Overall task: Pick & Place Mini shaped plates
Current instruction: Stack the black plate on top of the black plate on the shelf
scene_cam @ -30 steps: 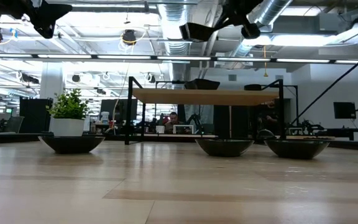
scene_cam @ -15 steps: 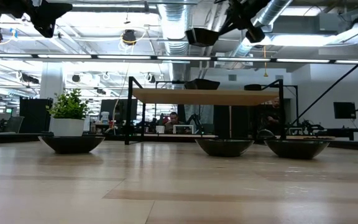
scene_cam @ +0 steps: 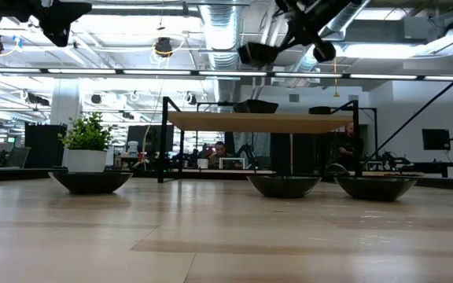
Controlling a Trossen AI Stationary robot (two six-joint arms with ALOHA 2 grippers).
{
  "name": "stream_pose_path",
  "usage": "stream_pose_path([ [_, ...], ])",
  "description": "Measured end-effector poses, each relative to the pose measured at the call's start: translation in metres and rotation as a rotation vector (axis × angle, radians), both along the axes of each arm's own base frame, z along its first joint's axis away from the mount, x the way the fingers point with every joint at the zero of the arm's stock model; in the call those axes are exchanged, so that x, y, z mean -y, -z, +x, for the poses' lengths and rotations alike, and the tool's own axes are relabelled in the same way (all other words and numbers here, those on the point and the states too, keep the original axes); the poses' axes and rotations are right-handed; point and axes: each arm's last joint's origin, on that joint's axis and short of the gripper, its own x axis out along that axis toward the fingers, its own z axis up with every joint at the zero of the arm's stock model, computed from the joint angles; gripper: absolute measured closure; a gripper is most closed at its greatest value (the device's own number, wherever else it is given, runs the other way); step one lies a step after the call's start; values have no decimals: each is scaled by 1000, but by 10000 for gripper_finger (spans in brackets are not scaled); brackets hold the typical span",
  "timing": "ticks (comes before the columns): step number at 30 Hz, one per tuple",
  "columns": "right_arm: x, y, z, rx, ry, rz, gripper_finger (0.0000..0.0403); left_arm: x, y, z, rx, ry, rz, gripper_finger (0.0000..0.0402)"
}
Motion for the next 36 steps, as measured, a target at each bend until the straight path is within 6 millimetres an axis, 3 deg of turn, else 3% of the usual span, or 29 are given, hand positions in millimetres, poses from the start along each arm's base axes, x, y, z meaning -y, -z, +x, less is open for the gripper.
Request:
stream_pose_path([
  [5,10,18,12,-64,-32,31,403,0,0,0,3,0,0,147],
  [13,37,23,25,-132,-54,62,403,0,-1,0,9,0,-1,147],
  [20,50,33,37,-187,-76,89,403,0,-1,0,11,0,-1,147],
  [36,51,35,37,-241,-39,49,403,0,-1,0,13,-1,2,147],
])
